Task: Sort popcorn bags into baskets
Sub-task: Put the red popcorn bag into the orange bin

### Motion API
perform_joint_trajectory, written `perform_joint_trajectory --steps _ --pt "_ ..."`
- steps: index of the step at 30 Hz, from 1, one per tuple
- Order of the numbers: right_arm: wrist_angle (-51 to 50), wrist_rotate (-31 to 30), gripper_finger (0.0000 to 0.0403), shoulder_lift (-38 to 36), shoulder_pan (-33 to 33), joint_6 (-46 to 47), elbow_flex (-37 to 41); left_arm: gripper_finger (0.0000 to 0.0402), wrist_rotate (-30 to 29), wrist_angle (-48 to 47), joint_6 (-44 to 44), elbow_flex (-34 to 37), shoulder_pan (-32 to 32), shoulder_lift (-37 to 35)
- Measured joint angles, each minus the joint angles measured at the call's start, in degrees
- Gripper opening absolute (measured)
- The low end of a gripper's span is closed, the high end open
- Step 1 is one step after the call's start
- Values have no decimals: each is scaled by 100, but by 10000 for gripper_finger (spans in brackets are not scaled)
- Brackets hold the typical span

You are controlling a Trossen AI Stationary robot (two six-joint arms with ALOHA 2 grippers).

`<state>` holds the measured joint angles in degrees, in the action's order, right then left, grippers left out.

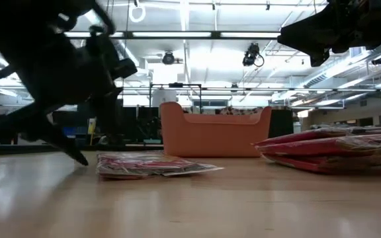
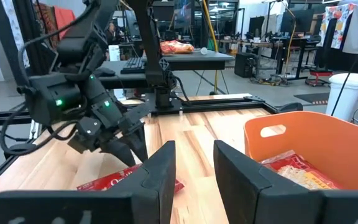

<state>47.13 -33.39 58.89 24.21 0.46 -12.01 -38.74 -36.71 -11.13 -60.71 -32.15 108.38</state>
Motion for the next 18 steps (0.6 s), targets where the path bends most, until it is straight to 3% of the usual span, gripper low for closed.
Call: perform_joint_trajectory --steps 9,18 --pt "-4 0 115 0 -2 -3 0 159 -167 556 2 224 62 -7" --pt "-7 0 115 0 0 -3 0 17 12 745 649 196 210 -7"
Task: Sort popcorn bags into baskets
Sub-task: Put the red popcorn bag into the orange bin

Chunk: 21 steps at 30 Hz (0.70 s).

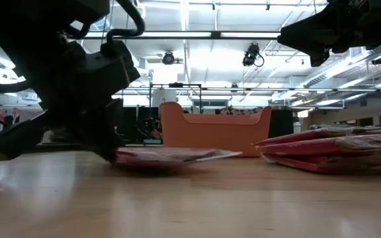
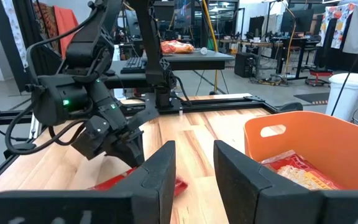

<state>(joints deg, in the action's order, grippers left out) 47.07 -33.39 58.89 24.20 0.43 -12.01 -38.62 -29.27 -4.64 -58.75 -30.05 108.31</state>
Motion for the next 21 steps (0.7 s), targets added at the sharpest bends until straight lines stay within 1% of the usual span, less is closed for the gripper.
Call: perform_joint_trajectory --steps 1,5,8,11,16,19,21 --pt "0 0 115 0 -1 0 0 11 39 -37 35 -28 22 0" --pt "0 0 115 0 -2 1 -1 10 141 -387 56 -252 134 -53" --pt "-2 0 115 0 -2 2 0 5 99 -829 136 -620 300 -243" --pt "0 0 115 0 -2 0 0 4 -200 -1155 276 -1103 487 -451" --pt "-2 2 115 0 -2 2 0 3 -868 -1410 148 -1881 786 -684" --pt "-2 2 115 0 0 0 0 2 -928 -1817 263 -2265 1139 -686" --pt "-2 2 115 0 -2 0 0 2 -916 -1896 342 -2360 1452 -686"
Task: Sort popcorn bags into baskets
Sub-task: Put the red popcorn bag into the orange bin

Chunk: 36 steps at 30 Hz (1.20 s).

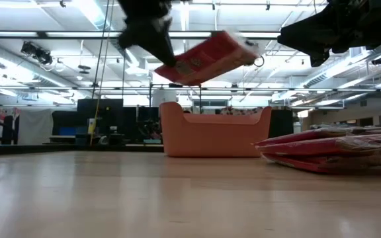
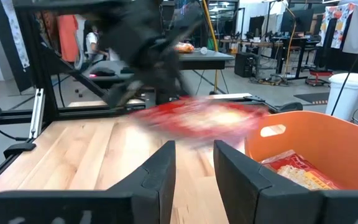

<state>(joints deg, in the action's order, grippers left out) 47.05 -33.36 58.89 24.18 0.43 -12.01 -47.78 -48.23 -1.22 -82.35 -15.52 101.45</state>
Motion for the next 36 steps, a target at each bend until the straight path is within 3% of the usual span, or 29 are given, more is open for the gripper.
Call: perform_joint_trajectory --steps 4,10,13,19,24,26,28,30,33,36 --pt "8 -1 115 0 0 -5 0 1 114 0 57 -2 667 1" --pt "44 -2 115 0 0 -22 0 3 1073 397 363 -1 1731 255" --pt "39 -2 115 0 0 -40 0 3 1215 702 361 -1 2059 448" --pt "2 -2 115 0 2 -46 -2 13 1842 1043 430 1 2399 712" --pt "-204 -54 115 1 2 119 0 72 1979 1189 104 -3 2297 734" --pt "-476 -399 115 0 54 339 -60 99 1995 1218 -164 -23 2137 690" --pt "-1345 -811 115 2 150 588 -409 121 1999 1386 -637 -41 1928 660" --pt "-2848 -1046 114 22 221 1113 -991 135 2002 1397 -1239 -36 1685 651" --pt "-5436 -1085 112 226 233 2453 -1924 148 2014 1567 -1874 -34 1354 649" --pt "-7228 -799 112 503 178 3417 -2559 157 2113 1824 -2074 -34 1097 649"
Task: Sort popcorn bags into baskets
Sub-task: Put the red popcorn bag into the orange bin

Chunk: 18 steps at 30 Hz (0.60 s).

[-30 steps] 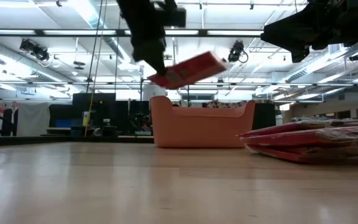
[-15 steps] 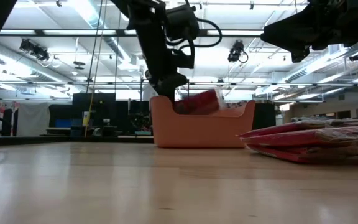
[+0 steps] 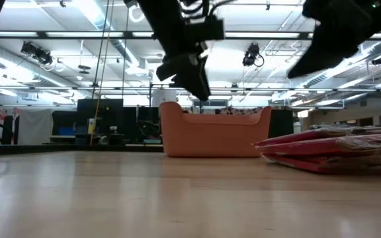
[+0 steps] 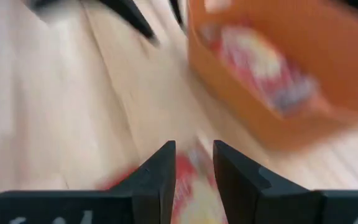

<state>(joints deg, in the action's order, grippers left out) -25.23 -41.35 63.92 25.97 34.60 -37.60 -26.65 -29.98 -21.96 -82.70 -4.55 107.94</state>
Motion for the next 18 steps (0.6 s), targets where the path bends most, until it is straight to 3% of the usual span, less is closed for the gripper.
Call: perform_joint_trajectory --steps 6,9,18 --pt "-931 1488 119 363 -97 161 -291 184 297 568 -123 3 -242 102" --pt "-1148 1892 131 413 -16 174 -292 199 313 997 -365 63 -331 303" --pt "-2231 1829 150 439 154 1223 -206 208 305 1956 -1234 74 -453 1057"
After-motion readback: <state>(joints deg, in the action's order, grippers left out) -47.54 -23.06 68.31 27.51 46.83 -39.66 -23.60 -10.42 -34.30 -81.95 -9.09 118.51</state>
